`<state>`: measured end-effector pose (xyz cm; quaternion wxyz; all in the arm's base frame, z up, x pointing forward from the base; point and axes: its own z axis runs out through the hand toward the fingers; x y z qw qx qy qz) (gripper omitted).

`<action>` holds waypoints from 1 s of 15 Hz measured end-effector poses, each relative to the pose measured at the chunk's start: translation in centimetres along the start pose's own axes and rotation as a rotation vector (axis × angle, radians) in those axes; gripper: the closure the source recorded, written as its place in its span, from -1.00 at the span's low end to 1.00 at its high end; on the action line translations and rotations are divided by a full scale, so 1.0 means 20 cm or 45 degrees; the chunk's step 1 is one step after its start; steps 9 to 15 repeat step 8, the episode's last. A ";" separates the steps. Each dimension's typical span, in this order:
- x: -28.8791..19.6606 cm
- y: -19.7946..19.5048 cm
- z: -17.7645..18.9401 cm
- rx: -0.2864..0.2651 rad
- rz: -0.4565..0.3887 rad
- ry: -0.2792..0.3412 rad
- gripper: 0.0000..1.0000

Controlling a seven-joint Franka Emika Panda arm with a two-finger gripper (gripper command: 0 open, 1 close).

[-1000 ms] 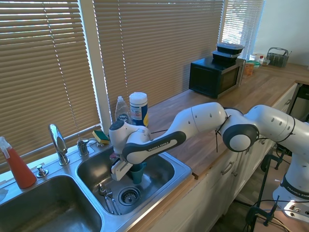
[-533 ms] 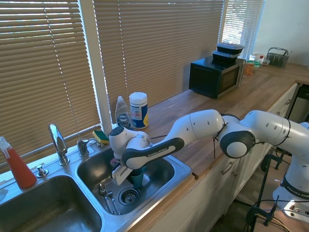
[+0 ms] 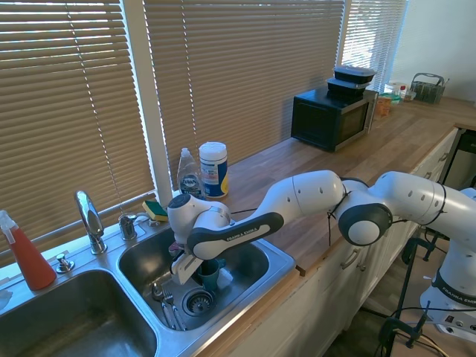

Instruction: Put the mug in the sink

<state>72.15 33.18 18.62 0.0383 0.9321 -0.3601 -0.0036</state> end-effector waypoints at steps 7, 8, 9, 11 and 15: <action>0.03 0.00 -0.38 0.061 0.005 0.050 -1.00; 0.03 0.00 -0.44 0.073 0.004 0.061 -1.00; 0.03 0.00 -0.44 0.073 0.004 0.061 -1.00; 0.03 0.00 -0.44 0.073 0.004 0.061 -1.00; 0.03 0.00 -0.44 0.073 0.004 0.061 -1.00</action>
